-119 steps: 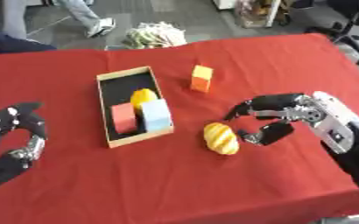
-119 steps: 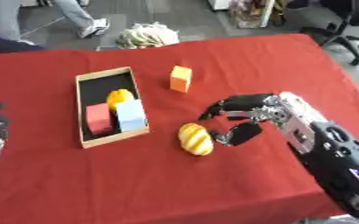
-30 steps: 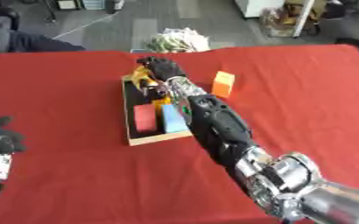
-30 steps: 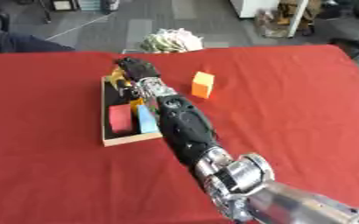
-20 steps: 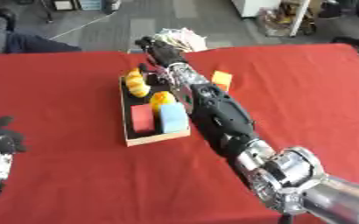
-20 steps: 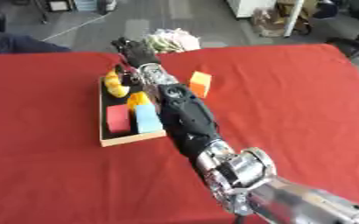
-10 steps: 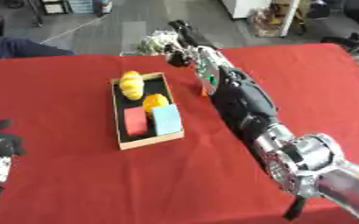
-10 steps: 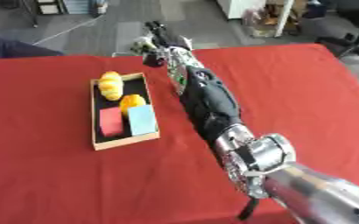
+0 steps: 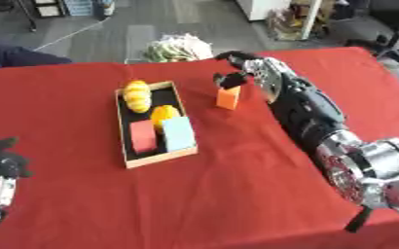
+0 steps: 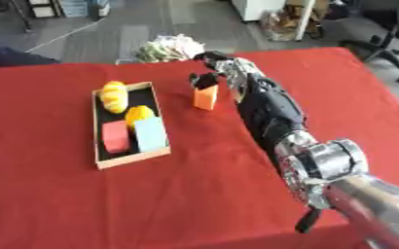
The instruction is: Pick up objects on the table and place them in the box.
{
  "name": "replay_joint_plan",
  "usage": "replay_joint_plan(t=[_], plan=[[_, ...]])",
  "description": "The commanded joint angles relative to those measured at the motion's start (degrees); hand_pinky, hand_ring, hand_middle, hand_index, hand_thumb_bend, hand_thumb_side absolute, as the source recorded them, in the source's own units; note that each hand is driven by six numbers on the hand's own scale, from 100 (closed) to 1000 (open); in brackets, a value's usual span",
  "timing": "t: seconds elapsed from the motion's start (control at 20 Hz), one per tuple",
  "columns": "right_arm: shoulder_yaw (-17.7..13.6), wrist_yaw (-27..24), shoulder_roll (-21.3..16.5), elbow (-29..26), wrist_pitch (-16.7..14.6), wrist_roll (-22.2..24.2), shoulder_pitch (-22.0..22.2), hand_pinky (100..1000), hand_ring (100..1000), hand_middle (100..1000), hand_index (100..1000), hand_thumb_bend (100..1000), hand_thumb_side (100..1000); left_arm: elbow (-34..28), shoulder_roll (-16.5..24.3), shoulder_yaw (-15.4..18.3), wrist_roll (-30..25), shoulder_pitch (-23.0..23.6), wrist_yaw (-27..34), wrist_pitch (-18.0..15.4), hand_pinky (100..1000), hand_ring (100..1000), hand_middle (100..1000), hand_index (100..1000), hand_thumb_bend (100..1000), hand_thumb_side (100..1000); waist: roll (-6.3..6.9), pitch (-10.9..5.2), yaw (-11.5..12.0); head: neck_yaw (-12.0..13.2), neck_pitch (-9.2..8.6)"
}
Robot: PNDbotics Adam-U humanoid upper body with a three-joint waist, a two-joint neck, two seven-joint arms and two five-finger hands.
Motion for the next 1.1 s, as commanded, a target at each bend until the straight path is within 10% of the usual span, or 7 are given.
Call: replay_joint_plan(t=[0.05,1.1], plan=[[0.23,1.68,-1.75,0.68,-0.81,1.81,-0.65,962,1000,1000,1000,100,504,-0.62,1.1,0.68,0.11,-0.12,-0.43,-0.11,757,559,565,846,100,597,-0.61,-1.62,-0.25,0.49,0.39],[0.88,-8.38,-1.7,-0.21,-6.5,11.03,1.36,903,982,969,1000,100,941,-0.18,0.82,0.87,0.1,0.71,-0.5,-0.29,759,560,565,846,100,601,-0.68,-2.21,-1.96,1.27,0.75]])
